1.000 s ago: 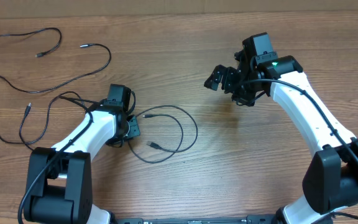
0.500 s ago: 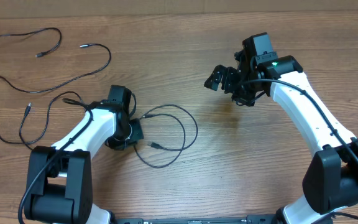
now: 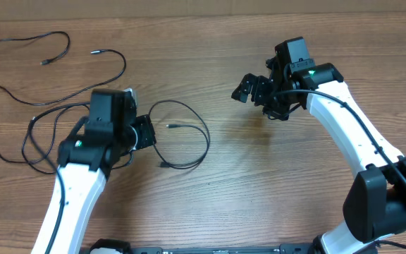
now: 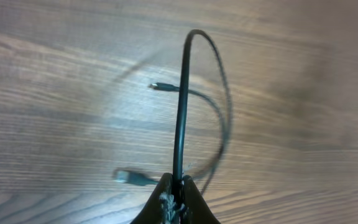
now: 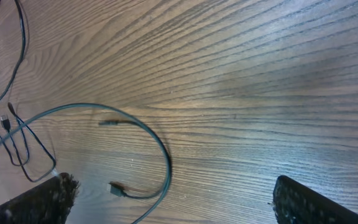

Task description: Untangle cables

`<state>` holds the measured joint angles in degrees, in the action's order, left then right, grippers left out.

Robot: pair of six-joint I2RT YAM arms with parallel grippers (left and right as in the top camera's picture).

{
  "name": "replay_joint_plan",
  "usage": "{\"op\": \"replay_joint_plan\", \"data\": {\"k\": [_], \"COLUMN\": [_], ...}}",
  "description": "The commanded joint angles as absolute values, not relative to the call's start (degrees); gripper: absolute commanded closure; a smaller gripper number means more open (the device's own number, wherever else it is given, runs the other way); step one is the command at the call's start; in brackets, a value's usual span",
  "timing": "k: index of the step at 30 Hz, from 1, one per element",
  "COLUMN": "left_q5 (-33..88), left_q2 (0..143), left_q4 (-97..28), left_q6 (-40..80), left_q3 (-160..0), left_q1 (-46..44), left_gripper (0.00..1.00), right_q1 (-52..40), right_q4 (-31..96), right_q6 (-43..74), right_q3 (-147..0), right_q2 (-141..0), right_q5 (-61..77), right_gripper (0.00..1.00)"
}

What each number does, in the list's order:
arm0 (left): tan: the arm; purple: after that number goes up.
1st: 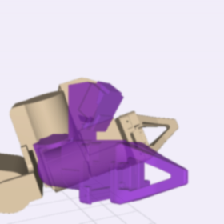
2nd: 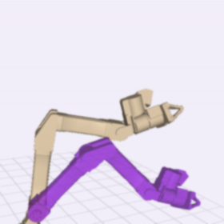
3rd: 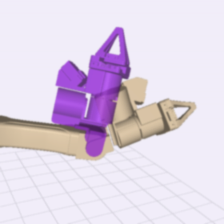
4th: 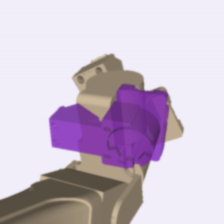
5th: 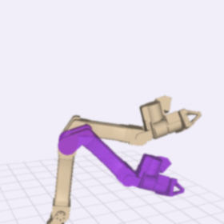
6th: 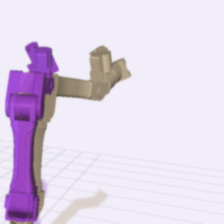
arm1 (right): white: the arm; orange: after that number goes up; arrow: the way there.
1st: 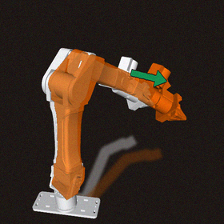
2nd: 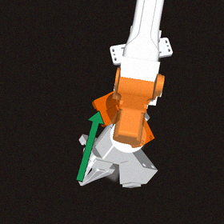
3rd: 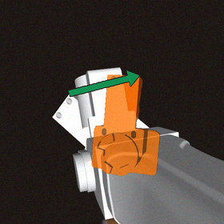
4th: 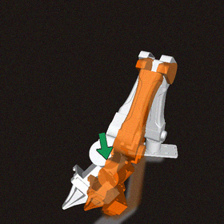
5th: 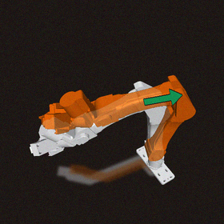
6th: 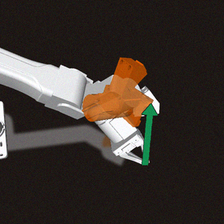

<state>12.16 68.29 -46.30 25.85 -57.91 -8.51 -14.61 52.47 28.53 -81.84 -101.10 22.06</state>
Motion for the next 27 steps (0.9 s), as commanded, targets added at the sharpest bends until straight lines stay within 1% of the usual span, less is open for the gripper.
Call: {"op": "replay_joint_plan", "data": {"k": [1, 8, 12, 18, 20, 24, 27], "left_q5": [15.2, 22.7, 24.2, 31.5, 32.1, 33.0, 32.6], "left_q2": [62.2, 54.9, 53.7, 53.5, 53.5, 53.5, 53.5], "left_q4": [-45.1, -39.9, -39.5, -36.2, -36.1, -36.4, -36.6], "left_q6": [29.3, 31.0, 33.4, 33.4, 33.5, 33.5, 33.5], "left_q3": [-59.0, -59.0, -59.0, -59.0, -59.0, -59.0, -59.0], "left_q1": [-8.2, -8.2, -8.2, -8.2, -8.2, -8.2, -8.2], "left_gripper": [0.96, 0.96, 0.96, 0.96, 0.96, 0.96, 0.96], "right_q1": [-14.4, -14.4, -14.4, -14.4, -14.4, -14.4, -14.6], "right_q4": [52.2, 52.2, 52.2, 52.2, 51.7, 52.1, 50.6], "right_q6": [28.5, 28.5, 28.5, 28.6, 30.4, 30.2, 24.8], "right_q3": [-82.6, -82.6, -82.6, -82.6, -82.6, -82.6, -82.6], "right_q2": [-99.9, -99.9, -99.9, -99.9, -99.9, -99.9, -99.9], "right_q5": [21.5, 21.5, 21.5, 21.5, 23.7, 32.2, 43.3], "right_gripper": [0.00, 0.00, 0.00, 0.00, 0.00, 0.00, 0.00]}}
